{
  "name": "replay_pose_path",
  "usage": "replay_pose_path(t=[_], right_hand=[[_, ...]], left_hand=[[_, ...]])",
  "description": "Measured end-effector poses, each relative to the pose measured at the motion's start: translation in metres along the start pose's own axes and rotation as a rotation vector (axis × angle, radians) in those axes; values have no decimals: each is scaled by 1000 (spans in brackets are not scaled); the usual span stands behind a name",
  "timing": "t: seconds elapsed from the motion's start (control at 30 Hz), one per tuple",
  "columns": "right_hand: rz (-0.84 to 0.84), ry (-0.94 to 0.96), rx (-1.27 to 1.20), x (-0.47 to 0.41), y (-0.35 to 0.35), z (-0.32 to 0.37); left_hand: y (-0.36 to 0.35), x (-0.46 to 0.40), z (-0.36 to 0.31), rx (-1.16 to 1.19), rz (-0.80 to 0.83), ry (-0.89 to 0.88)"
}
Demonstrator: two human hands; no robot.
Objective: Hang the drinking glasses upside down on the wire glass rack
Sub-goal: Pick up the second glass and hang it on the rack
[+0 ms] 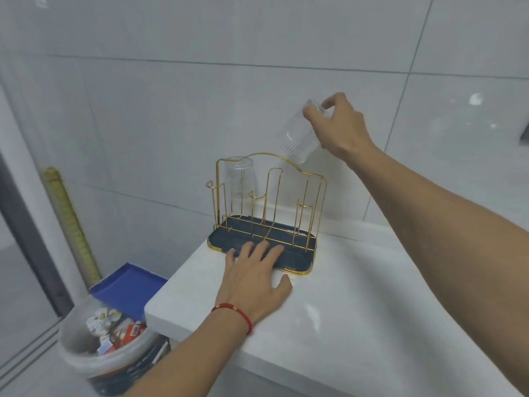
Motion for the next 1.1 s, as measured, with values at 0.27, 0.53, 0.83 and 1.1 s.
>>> replay_pose_path(t=[0.27,0.53,0.83,1.1], right_hand=[[201,-37,142,-36,-40,-8],[489,-169,72,-45,-67,-40],[699,-302,108,-42,-76,-65],[606,-199,-33,-41,-63,-61]], left_hand=[[-2,-2,1,10,29,7],[-2,-1,0,7,41,10],[-4,-2,1,17,59,22],[0,-1,1,40,38,31]])
Point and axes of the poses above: each hand's wrist, its own x-axis away from the middle knuckle, its own y-axis out of the back of the hand, z = x × y, the point moved 5 cm from there along -x, towards the middle knuckle, and after that the axes turned 14 degrees about -x, right-handed, at the moved point
